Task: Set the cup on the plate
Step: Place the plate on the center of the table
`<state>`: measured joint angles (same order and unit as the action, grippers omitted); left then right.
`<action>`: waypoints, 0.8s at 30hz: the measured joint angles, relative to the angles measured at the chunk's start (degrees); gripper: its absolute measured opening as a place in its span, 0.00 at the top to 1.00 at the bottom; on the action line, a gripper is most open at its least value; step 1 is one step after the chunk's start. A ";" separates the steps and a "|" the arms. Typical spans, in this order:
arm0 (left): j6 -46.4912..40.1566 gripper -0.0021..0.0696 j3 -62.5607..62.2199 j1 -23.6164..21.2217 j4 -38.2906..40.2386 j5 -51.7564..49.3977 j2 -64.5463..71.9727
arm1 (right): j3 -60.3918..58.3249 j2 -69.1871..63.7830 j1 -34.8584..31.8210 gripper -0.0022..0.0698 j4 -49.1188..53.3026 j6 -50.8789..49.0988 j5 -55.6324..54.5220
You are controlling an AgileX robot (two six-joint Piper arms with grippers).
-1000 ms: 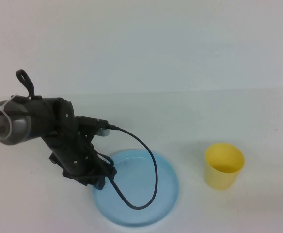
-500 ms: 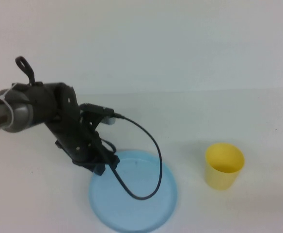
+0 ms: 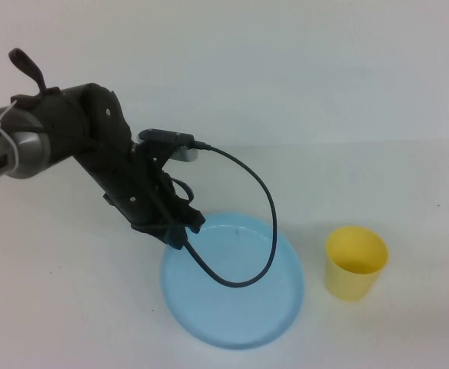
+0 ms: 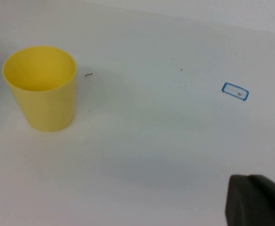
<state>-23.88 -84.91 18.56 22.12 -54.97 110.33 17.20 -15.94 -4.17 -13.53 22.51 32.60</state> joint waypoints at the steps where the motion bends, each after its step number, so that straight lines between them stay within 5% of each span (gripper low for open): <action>1: 0.00 0.97 0.00 0.00 0.00 0.12 0.00 | 0.00 0.00 0.00 0.97 0.00 0.00 0.00; 24: -0.43 0.94 0.00 3.98 3.17 4.15 6.37 | 0.00 0.00 0.00 0.97 0.07 0.13 0.00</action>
<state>-24.31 -84.91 22.54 25.28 -50.82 116.70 17.20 -15.94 -4.17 -13.47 22.64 32.60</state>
